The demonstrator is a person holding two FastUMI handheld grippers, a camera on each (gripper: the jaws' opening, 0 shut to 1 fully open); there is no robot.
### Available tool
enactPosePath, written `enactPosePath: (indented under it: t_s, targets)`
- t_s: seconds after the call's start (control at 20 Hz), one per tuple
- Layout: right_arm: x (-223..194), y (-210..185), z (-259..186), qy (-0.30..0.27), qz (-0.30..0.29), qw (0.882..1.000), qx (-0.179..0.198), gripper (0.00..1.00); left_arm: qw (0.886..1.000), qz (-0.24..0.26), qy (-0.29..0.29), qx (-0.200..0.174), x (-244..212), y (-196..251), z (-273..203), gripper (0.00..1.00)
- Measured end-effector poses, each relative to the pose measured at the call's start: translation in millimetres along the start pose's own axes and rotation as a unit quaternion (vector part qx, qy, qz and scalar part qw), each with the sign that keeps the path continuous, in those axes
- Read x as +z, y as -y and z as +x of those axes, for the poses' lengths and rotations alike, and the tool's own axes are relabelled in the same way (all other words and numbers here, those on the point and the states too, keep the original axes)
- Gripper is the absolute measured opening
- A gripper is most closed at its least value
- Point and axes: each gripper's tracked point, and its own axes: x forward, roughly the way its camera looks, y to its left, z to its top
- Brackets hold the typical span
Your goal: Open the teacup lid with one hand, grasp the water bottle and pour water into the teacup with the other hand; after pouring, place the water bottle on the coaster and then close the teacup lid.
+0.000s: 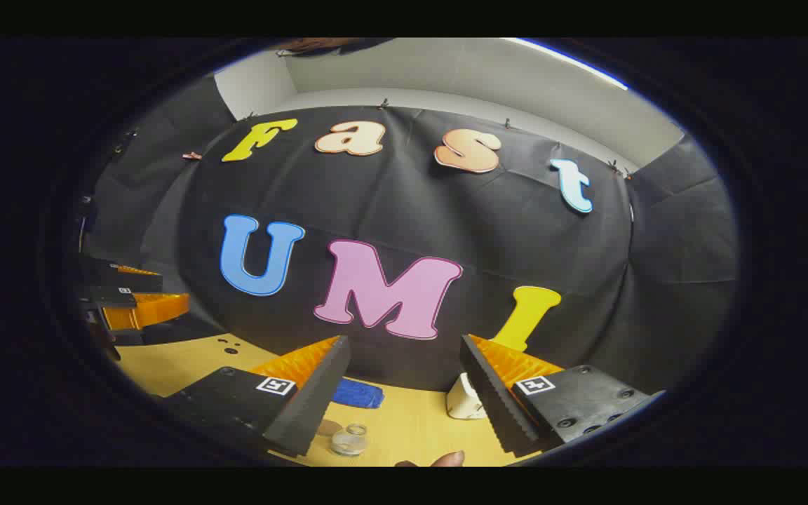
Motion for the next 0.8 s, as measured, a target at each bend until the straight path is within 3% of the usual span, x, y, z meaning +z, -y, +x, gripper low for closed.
enactPosePath:
  t_s: [0.8]
  targets:
    - [-7.1, 4.1, 4.0, -0.005, 0.009, 1.000, -0.011, 0.98, 1.000, -0.004, -0.006, -0.006, -4.0, 4.3, 6.5, 0.96]
